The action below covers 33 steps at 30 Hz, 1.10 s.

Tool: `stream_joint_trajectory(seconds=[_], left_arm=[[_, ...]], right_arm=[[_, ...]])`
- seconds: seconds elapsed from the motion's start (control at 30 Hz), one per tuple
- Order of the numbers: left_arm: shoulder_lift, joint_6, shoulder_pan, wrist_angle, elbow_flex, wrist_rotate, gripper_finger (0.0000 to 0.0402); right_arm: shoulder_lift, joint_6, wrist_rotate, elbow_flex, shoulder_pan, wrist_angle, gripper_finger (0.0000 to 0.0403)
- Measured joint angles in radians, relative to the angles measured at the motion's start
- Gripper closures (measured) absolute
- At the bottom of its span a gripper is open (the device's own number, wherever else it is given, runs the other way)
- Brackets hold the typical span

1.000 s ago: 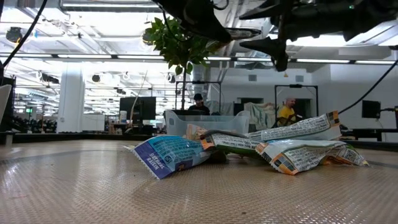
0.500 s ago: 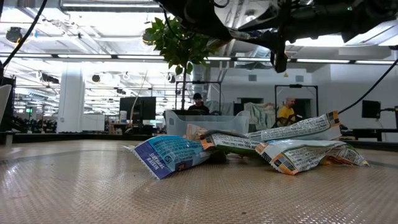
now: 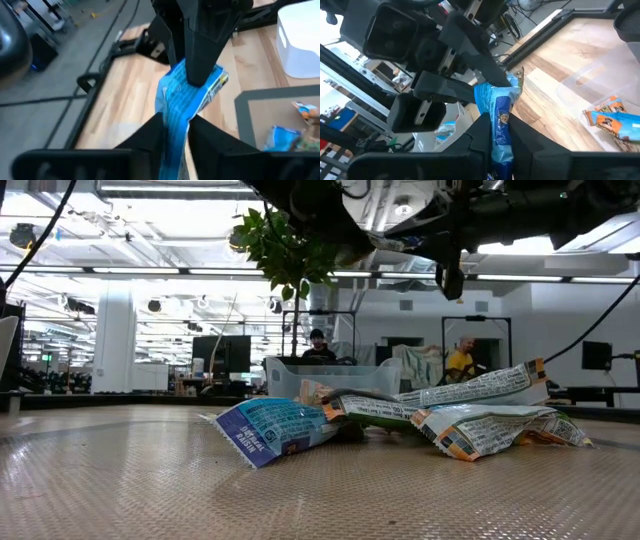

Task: Pick and place Granola Bars by type
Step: Put the violet granola bar into the white bin

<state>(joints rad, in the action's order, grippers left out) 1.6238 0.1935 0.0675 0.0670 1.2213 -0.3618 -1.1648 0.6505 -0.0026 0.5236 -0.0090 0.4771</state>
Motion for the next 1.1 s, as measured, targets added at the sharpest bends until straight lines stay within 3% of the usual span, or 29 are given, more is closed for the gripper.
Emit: stream_joint_trajectory(seconds=[0.27,0.4,0.57,0.83,1.1], left_arm=[[0.000,-0.064,-0.042,0.173,0.000,0.103,0.0192],[0.000,-0.058,-0.042,0.253,0.000,0.123,0.0146],[0.000,-0.052,-0.039,0.335,0.000,0.111,0.0124],[0.000,-0.074,-0.039,0.348,0.000,0.110,0.0130],[0.000,-0.085,-0.039,0.344,0.000,0.109,0.0131]], right_arm=[[0.000,-0.004,-0.002,0.000,0.000,-0.070,0.0374],[0.000,0.020,-0.068,0.000,0.000,-0.136,0.0366],[0.000,0.111,-0.322,-0.001,0.000,-0.187,0.0364],[0.000,0.301,-0.783,-0.001,0.035,-0.263,0.0374],[0.000,0.530,-0.978,-0.001,0.156,-0.441,0.0367]])
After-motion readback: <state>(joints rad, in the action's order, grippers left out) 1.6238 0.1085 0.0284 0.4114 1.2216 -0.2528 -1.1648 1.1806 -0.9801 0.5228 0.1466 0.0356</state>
